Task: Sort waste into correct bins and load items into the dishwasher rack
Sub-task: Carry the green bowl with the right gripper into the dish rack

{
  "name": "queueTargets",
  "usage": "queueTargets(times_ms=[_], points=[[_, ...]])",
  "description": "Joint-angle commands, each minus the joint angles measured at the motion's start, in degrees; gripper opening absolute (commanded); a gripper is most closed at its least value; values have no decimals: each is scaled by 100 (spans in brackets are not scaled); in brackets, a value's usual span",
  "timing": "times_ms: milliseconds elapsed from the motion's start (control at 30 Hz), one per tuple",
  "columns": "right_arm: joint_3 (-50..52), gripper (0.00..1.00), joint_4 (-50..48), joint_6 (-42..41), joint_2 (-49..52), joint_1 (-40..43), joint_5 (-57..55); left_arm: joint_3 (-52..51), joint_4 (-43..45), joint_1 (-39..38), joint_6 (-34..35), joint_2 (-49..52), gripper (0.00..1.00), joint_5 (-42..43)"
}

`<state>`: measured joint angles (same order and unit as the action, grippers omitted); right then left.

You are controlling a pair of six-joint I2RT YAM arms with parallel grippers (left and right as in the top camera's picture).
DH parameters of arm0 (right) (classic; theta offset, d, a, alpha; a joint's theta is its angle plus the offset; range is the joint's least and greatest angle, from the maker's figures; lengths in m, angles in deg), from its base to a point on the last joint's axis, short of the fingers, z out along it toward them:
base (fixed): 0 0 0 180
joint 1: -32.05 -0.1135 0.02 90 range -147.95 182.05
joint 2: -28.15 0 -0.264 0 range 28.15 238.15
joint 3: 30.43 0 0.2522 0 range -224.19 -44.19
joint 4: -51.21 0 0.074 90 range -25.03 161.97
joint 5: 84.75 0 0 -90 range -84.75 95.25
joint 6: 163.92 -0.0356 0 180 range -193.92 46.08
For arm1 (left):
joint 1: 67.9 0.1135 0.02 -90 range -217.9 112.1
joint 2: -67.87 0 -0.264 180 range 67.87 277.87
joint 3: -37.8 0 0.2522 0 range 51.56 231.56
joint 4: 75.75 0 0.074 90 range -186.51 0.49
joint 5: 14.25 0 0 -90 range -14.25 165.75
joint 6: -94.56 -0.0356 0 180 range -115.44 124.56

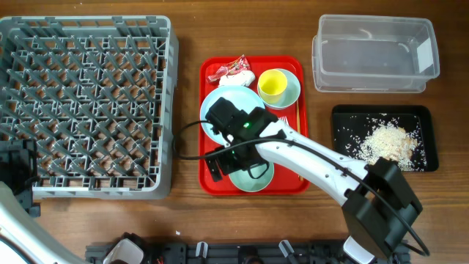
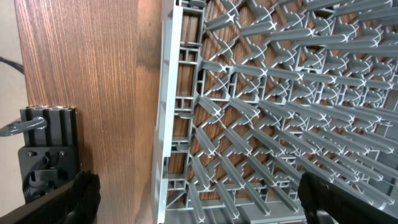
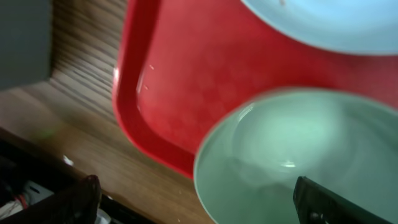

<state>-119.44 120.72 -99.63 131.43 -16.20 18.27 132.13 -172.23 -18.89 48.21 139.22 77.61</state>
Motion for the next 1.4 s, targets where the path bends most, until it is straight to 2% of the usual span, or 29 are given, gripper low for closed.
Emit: queueTargets(times_ms=[0,67,100,133,233,333,500,700,867,933,1033,1167,1267,1367], points=[[9,93,105,-188,39,-17,-382,-11,-7,50,72,-9,100,87],[17,66,-4,-260,39,-61,-385,-11,-9,50,72,-9,100,85],[17,58,-74,-273,39,-111,-389,-11,-9,50,72,-9,100,87],[17,54,-164,-273,39,-181,-426,-11,-11,50,70,-9,100,85],[17,52,-415,-302,74,-485,-697,-11,-28,50,70,-9,100,87],[17,52,-387,-673,273,-802,-1198,-11,-35,50,48,-9,100,85],[17,51,-380,-721,717,-911,-1366,-11,-50,50,48,-9,100,63],[15,37,-273,-575,774,-911,-1419,-11,-50,50,50,-9,100,50],[15,12,-107,-570,796,-911,-1991,-11,-72,50,48,-9,100,42],[15,4,-122,-507,796,-914,-2000,-11,-72,50,48,-9,100,42],[4,4,-120,-424,796,-929,-1751,-11,-72,50,48,-9,100,-4],[-581,4,330,-424,782,-929,-1593,-11,-70,50,50,-9,100,-2],[-1729,4,811,-122,772,-929,-1587,-11,-70,50,50,-9,100,-2],[-2828,4,767,334,772,-927,-1370,-11,-70,50,50,-9,100,-4]])
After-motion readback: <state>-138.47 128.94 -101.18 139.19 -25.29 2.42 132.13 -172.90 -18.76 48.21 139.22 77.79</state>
